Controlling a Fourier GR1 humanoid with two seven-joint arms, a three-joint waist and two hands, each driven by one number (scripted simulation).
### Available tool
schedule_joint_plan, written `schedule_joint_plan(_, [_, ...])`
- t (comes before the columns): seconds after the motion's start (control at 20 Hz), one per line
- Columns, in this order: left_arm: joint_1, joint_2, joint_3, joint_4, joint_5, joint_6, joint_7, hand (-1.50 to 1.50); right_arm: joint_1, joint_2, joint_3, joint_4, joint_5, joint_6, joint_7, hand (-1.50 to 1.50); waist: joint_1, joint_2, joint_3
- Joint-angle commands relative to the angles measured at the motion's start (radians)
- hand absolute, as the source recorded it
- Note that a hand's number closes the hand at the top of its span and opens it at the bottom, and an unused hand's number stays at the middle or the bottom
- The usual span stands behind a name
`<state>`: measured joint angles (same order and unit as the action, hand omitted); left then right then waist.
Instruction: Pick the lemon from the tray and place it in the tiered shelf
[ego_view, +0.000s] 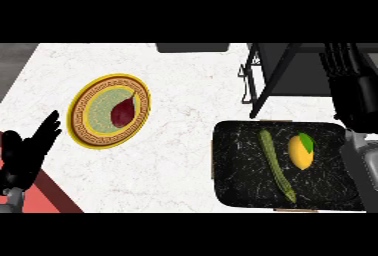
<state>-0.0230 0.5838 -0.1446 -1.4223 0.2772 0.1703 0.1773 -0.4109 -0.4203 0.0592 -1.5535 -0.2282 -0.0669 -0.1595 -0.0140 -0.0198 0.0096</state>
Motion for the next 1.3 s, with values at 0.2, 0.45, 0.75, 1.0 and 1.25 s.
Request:
schedule_joint_plan(0.2, [0.066, -0.086, 0.049, 0.032, 0.088, 0.030, 0.026, 0.00, 0.238, -0.202, -0.235, -0.025, 0.067, -0.116, -0.013, 1.50, -0.081, 0.003, -0.012])
schedule_joint_plan(0.45, [0.082, -0.179, 0.022, 0.035, 0.122, 0.021, 0.012, 0.00, 0.448, -0.244, -0.323, 0.167, 0.131, -0.230, 0.162, 1.50, -0.075, 0.017, -0.013])
schedule_joint_plan(0.75, [-0.007, -0.212, 0.007, 0.047, 0.100, 0.016, 0.072, 0.00, 0.703, -0.251, -0.392, -0.015, 0.041, -0.034, -0.022, -1.50, -0.022, 0.016, -0.010])
schedule_joint_plan(1.0, [0.002, -0.228, 0.016, 0.088, 0.086, 0.002, 0.033, 0.00, 0.813, -0.334, -0.407, -0.212, -0.003, 0.104, 0.109, -1.50, -0.012, 0.016, -0.012])
schedule_joint_plan(1.25, [-0.008, -0.213, 0.023, 0.040, 0.100, -0.011, 0.097, 0.00, 0.893, -0.390, -0.396, -0.465, 0.019, 0.120, 0.341, -1.50, -0.004, 0.016, -0.012])
